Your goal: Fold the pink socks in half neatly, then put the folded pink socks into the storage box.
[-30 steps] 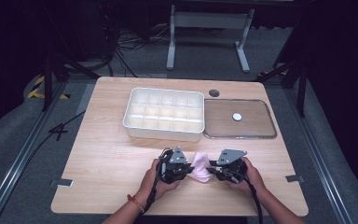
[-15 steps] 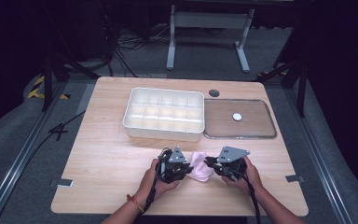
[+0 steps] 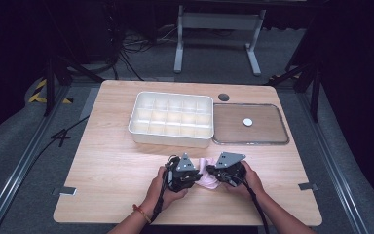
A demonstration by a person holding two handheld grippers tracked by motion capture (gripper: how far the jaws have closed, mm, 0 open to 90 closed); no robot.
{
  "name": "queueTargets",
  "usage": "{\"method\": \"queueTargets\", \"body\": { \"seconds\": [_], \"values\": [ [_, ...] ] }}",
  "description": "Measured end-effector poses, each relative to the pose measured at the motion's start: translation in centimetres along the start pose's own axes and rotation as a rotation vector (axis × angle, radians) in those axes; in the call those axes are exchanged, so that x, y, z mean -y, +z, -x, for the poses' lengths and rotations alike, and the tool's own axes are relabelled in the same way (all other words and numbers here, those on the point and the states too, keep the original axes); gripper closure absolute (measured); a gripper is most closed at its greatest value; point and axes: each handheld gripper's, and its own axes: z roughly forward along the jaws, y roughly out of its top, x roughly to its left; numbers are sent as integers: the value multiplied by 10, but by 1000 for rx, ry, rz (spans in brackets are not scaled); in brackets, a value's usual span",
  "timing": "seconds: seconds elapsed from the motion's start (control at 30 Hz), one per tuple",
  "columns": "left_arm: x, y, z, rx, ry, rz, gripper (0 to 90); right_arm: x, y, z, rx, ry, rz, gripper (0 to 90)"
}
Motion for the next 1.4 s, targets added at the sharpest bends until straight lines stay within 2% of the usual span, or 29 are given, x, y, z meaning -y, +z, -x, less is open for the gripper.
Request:
{"method": "queueTargets", "body": {
  "seconds": [0.13,0.23,0.33,0.43,0.53,0.67,0.73,0.9,1.0,1.17,1.33,1.4],
  "values": [
    [-4,0,3,-13,4,24,810,0,1,0,-1,4,5,864],
    [-6,1,4,-16,20,20,810,0,2,-1,-8,14,12,863],
    [-8,1,3,-15,18,20,819,0,2,0,-11,30,24,810],
    [-9,1,1,-23,19,18,827,0,-6,3,-5,31,39,751],
    [-10,2,2,-25,21,19,828,2,-19,9,15,63,68,724],
    [-10,2,3,-30,29,18,828,11,-29,17,28,85,47,685],
    [-11,1,4,-34,28,17,827,15,-30,19,18,108,32,679],
    [-14,2,7,-41,44,16,824,20,-23,19,-1,100,-20,739],
    [-17,2,8,-44,61,8,818,20,-19,19,-11,109,-17,769],
    [-18,3,9,-47,67,9,808,18,-17,18,-8,98,-12,776],
    [-23,7,16,-52,109,9,799,16,-15,14,1,89,-10,799],
    [-24,11,19,-46,113,5,794,16,-15,13,5,84,-11,803]
  ]
}}
